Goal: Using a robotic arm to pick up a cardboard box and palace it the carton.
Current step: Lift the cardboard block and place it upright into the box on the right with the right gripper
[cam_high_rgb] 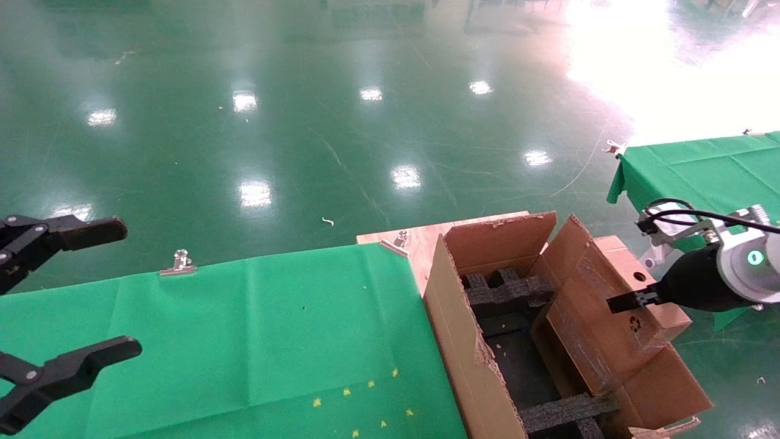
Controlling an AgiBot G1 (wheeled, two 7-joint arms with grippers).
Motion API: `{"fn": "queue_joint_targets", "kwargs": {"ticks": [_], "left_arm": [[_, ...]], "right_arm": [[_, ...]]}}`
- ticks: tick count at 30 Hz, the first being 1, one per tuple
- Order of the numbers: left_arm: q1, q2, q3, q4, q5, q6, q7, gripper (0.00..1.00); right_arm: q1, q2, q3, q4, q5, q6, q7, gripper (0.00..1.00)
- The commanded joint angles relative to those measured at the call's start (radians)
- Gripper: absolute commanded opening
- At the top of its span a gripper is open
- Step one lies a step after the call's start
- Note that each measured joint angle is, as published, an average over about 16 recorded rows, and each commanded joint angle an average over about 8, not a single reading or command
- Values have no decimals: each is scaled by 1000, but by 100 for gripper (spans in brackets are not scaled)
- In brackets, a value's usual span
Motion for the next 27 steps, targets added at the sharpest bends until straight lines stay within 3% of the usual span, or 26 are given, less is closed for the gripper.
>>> {"fn": "queue_joint_targets", "kwargs": {"ticks": [1, 27], "left_arm": [[0, 0, 0, 0, 0, 0, 0, 100], [0, 0, 0, 0, 0, 0, 0, 100]], "right_arm": [[-10, -9, -3, 0, -9, 10, 18, 0], [-166, -109, -37, -48, -89, 165, 155, 0]]}}
